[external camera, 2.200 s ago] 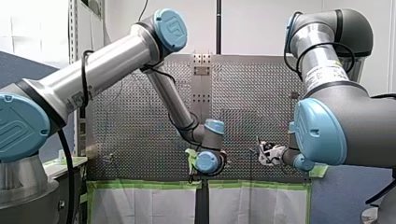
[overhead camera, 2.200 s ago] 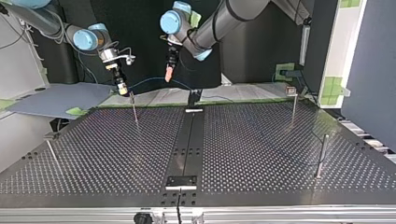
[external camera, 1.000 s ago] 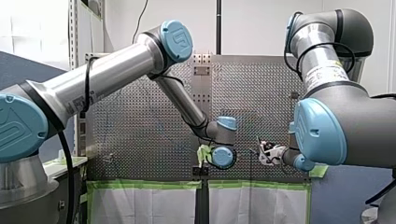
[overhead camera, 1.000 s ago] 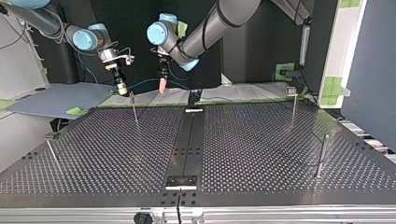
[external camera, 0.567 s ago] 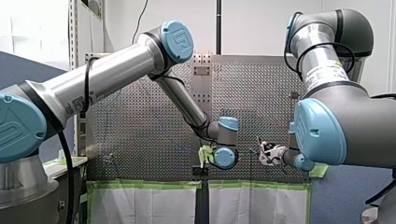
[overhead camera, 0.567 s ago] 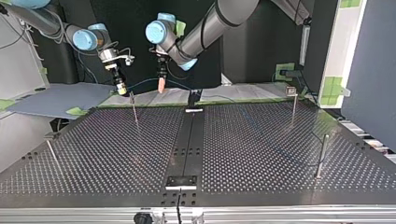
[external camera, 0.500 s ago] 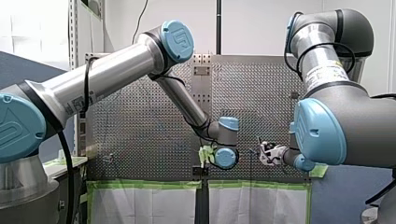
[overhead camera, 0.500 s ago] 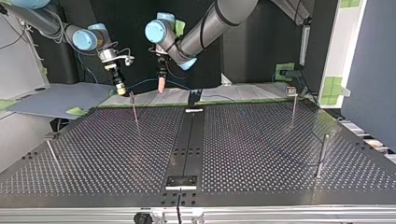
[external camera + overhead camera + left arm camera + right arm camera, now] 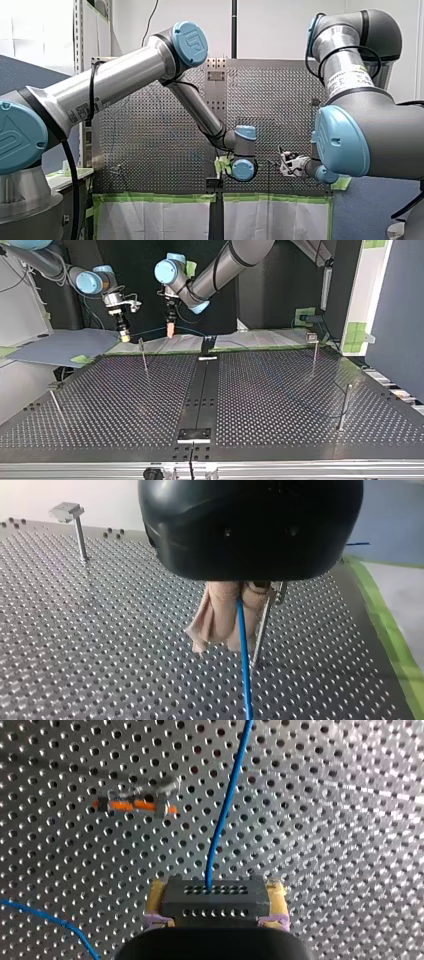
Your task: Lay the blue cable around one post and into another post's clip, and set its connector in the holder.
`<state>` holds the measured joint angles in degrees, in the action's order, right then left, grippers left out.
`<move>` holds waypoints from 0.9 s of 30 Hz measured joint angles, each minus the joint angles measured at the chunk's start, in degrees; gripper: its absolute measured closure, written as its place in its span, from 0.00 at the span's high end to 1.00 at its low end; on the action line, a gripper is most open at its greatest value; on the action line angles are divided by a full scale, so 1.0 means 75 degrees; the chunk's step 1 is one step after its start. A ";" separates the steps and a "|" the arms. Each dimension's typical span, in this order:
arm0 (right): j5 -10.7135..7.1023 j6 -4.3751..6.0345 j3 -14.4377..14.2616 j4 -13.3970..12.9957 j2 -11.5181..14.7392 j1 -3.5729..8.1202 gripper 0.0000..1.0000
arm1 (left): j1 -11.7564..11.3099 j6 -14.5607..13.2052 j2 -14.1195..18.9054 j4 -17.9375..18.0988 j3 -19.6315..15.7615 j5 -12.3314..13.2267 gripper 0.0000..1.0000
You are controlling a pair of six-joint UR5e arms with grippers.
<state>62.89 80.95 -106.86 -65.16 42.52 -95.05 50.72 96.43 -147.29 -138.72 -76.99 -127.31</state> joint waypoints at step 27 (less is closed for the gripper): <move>0.0571 0.0899 0.0173 -0.0501 -0.0002 0.0416 0.00 | -0.0290 0.0148 -0.0926 0.0241 0.0872 0.0993 0.02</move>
<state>67.17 87.70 -105.56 -68.92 42.51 -91.93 48.54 97.53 -154.23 -136.91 -70.45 -119.86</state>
